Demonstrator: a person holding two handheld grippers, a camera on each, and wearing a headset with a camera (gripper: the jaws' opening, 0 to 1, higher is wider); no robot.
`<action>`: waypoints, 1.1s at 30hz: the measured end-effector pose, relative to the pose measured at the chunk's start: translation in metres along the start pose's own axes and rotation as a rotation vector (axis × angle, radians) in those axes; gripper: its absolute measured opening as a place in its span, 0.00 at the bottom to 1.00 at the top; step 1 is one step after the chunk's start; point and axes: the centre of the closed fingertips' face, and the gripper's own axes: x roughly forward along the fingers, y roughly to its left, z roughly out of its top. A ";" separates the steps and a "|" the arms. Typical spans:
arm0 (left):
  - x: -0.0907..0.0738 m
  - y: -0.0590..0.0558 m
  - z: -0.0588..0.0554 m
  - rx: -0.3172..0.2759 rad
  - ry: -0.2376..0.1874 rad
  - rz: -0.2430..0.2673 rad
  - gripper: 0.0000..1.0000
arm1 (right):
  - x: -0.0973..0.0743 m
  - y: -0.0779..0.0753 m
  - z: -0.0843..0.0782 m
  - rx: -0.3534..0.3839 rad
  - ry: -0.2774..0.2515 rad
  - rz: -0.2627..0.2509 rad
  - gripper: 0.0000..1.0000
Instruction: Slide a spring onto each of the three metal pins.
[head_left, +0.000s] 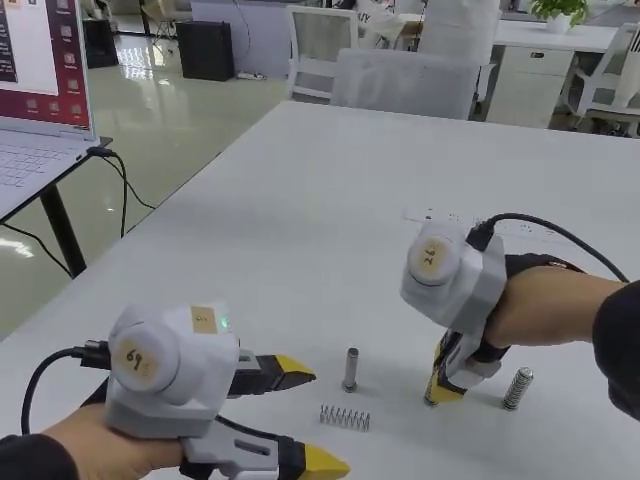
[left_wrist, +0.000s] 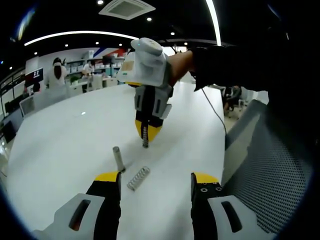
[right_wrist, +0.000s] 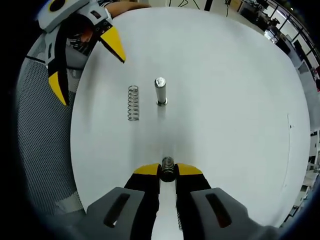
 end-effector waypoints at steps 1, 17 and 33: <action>0.000 0.000 0.000 0.000 0.000 0.000 0.51 | 0.000 -0.001 0.000 -0.002 0.001 -0.003 0.09; 0.000 -0.001 -0.001 0.003 0.005 -0.003 0.51 | -0.009 0.002 0.006 -0.018 -0.038 -0.020 0.17; 0.000 -0.001 -0.001 0.007 0.007 -0.002 0.50 | -0.018 0.026 0.045 -0.102 -0.110 -0.008 0.18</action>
